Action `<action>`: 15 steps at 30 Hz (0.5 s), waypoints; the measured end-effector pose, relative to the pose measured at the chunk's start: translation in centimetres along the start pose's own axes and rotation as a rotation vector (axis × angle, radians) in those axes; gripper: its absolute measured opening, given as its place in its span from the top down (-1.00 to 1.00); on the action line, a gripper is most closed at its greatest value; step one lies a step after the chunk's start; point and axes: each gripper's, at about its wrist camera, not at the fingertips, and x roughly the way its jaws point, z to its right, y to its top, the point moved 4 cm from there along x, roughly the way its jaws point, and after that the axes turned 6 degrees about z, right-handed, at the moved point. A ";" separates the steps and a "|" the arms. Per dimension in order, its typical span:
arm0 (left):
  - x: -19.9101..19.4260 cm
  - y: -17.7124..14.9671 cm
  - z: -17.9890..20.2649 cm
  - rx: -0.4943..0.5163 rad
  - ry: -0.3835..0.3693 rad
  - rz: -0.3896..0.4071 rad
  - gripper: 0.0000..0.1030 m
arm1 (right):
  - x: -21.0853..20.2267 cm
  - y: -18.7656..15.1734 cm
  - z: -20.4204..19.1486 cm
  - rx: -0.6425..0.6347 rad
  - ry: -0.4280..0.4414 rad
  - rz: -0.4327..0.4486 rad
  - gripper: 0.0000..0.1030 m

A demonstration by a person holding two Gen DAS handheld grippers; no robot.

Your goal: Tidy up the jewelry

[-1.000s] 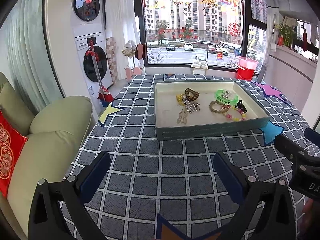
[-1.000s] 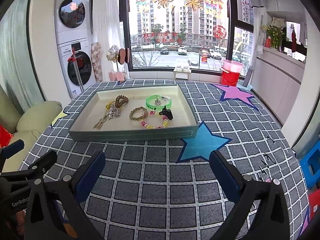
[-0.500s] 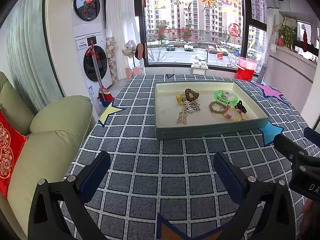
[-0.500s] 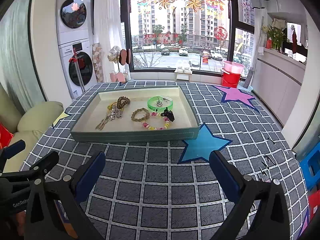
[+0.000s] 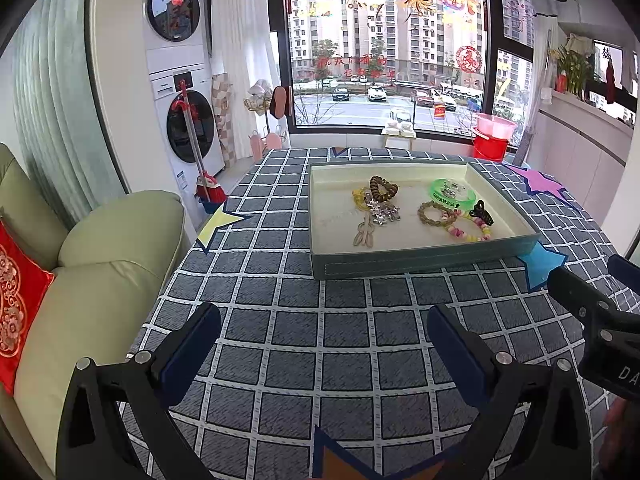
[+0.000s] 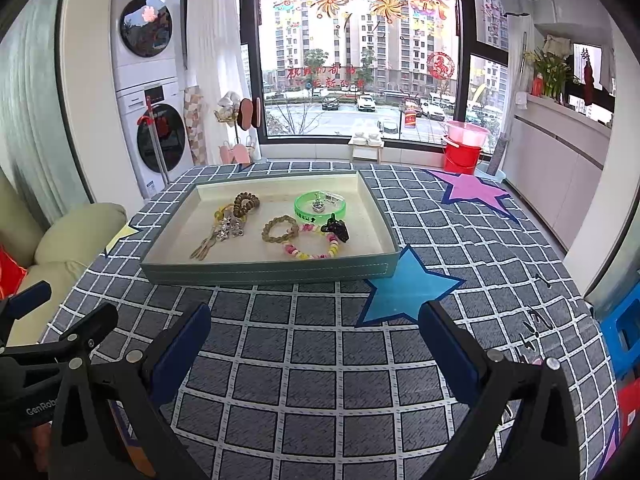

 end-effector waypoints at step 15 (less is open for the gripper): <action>0.1 0.0 0.0 -0.001 -0.002 0.002 -1.00 | -0.2 0.0 -0.3 0.004 0.002 0.002 -1.00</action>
